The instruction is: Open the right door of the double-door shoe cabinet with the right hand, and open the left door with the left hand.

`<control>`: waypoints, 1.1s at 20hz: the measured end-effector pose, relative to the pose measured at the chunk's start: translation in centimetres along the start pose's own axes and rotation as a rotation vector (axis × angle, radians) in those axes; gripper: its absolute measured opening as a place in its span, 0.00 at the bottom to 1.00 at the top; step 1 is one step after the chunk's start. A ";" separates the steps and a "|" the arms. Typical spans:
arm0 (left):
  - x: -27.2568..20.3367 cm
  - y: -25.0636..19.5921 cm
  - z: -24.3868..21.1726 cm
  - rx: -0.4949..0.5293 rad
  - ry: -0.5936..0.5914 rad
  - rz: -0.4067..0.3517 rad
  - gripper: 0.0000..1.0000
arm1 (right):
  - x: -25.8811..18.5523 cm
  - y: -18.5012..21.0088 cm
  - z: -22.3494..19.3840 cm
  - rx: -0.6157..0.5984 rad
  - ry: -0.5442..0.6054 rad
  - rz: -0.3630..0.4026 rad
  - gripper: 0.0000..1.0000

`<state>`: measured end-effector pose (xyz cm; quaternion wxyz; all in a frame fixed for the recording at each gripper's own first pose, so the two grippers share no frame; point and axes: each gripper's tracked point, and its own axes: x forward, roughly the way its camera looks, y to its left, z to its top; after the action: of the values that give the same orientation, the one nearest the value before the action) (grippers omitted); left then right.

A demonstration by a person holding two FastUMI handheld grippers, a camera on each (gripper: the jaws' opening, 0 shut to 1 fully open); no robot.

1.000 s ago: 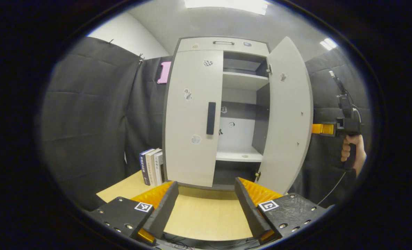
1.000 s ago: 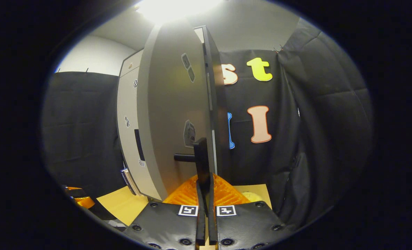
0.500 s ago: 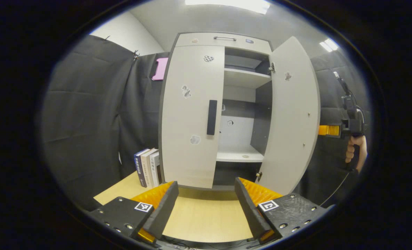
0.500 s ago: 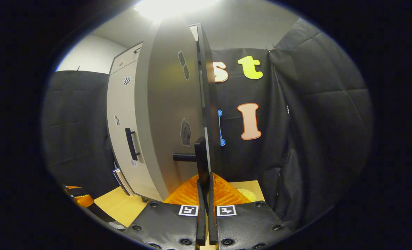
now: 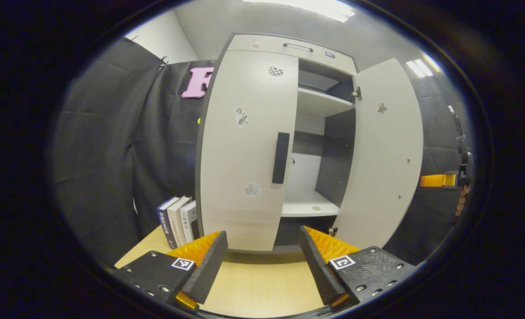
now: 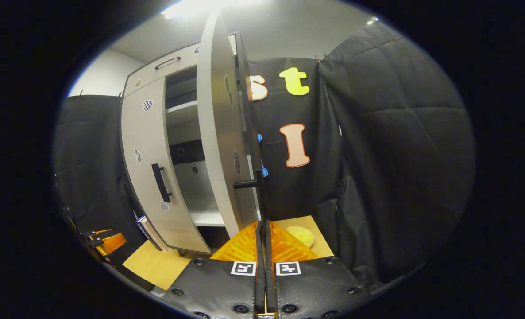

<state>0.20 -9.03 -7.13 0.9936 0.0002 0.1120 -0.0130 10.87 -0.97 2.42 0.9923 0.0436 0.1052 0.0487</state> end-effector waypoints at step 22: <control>20.6 -3.4 10.8 0.064 -0.123 -0.072 0.93 | 0.7 -12.9 4.3 -0.001 -0.196 -0.372 0.17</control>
<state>22.61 -12.95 -1.16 0.9970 0.0272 0.0500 -0.0522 13.58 -13.97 5.20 0.9897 0.0274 0.0145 -0.1395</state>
